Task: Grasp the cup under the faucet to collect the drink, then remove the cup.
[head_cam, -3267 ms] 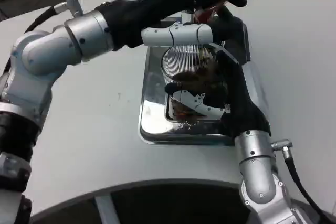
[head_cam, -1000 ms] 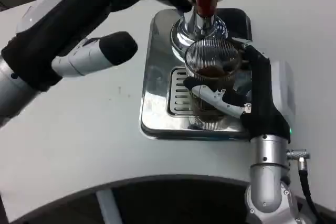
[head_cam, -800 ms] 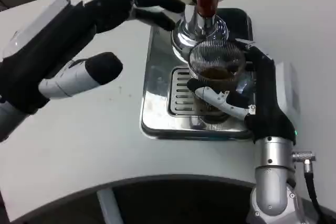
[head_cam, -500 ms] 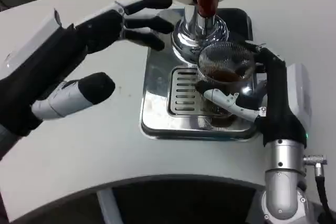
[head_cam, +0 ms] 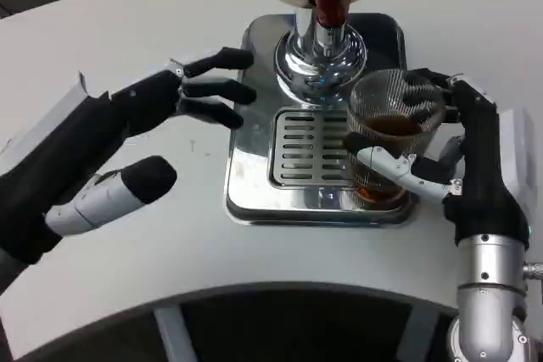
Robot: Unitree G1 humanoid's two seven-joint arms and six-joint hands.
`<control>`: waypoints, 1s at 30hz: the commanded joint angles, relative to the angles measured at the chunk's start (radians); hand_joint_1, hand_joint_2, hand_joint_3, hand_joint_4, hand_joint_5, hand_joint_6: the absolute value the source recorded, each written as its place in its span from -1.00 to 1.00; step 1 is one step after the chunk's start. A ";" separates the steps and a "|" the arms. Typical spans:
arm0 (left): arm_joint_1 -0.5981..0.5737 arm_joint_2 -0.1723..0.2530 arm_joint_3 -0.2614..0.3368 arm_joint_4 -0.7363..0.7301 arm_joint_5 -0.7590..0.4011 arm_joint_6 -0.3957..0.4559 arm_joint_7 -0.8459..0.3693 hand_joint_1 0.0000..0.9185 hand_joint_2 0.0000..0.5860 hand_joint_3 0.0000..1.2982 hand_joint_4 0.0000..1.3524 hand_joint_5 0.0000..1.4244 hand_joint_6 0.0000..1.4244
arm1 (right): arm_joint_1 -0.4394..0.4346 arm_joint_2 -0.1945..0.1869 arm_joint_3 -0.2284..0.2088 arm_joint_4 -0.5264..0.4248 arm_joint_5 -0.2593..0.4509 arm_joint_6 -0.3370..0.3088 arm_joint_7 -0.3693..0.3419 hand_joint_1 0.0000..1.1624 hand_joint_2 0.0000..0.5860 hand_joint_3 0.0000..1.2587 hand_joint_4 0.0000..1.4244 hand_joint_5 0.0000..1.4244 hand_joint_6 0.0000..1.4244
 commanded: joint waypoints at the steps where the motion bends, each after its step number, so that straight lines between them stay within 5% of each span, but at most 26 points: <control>1: 0.049 0.003 -0.008 0.010 0.051 -0.029 0.014 -1.00 -0.79 -0.66 -0.56 -0.45 -0.52 | 0.040 -0.003 -0.007 -0.091 0.009 -0.001 0.027 0.73 -0.63 0.35 0.43 0.73 0.88; 30: 0.175 0.055 0.007 0.019 0.287 -0.052 0.137 -1.00 -0.71 -0.71 -0.78 -0.77 -0.80 | 0.373 0.007 0.000 -0.489 0.047 0.011 0.224 0.72 -0.63 0.43 0.50 0.78 1.00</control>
